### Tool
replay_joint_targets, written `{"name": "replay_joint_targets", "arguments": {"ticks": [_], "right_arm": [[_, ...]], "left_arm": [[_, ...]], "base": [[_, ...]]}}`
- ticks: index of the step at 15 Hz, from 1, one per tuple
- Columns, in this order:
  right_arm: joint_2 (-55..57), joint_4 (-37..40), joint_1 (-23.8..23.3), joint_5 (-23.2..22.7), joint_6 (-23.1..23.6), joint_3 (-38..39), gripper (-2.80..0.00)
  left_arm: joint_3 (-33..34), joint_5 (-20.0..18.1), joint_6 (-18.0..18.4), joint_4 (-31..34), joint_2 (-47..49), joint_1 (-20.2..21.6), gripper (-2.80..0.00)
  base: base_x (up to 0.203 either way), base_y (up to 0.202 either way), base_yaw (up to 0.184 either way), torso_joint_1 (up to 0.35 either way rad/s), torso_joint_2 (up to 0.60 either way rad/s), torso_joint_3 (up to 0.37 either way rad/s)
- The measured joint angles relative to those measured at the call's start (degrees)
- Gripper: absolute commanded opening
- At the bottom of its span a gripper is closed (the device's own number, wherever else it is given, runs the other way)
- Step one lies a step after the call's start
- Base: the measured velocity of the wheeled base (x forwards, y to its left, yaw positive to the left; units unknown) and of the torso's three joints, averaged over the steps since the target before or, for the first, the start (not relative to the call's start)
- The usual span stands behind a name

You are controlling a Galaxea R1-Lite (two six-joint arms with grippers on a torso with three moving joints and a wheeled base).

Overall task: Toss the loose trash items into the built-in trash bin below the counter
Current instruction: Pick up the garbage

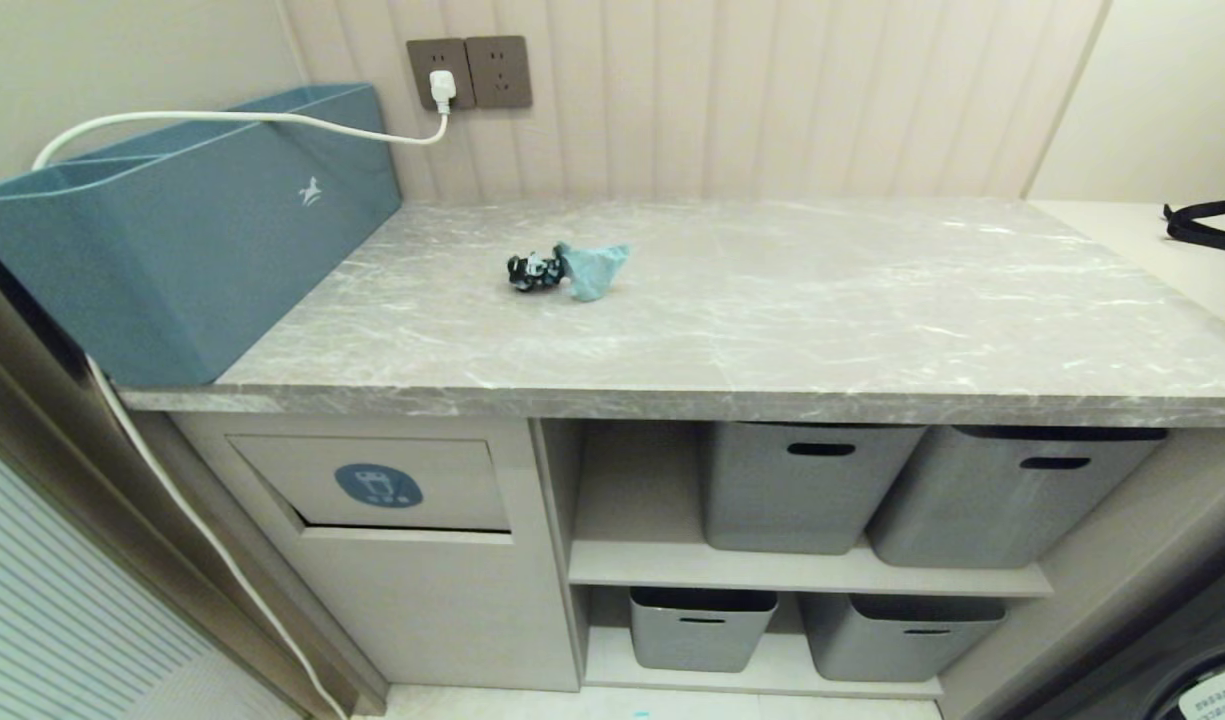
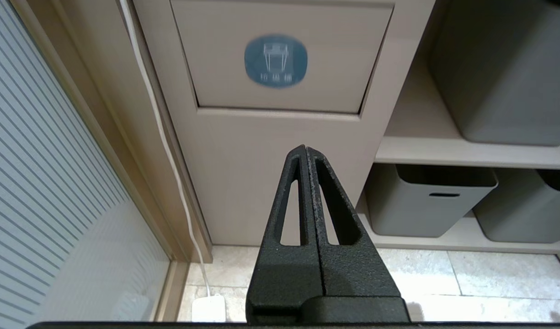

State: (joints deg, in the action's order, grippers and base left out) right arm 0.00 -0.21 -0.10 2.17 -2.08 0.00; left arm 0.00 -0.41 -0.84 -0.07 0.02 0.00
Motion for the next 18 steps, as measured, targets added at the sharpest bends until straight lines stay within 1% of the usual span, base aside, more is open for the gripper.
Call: {"name": "replay_joint_targets", "arguments": {"ticks": [7, 15, 18], "right_arm": [[0.0, 0.0, 0.0, 0.0, 0.0, 0.0, -2.80], [0.0, 0.0, 0.0, 0.1, -0.7, 0.0, -2.80], [0.0, 0.0, 0.0, 0.1, -0.7, 0.0, -2.80]], "left_arm": [[0.0, 0.0, 0.1, 0.1, 0.0, 0.0, -2.80], [0.0, -0.2, 0.5, 0.0, 0.0, 0.0, -2.80], [0.0, -0.6, 0.6, 0.0, 0.0, 0.0, -2.80]], "base": [[0.000, 0.000, 0.000, 0.236, -0.52, -0.285], [0.000, 0.000, 0.000, 0.274, -0.58, -0.310], [0.000, 0.000, 0.000, 0.201, -0.41, -0.215]]}}
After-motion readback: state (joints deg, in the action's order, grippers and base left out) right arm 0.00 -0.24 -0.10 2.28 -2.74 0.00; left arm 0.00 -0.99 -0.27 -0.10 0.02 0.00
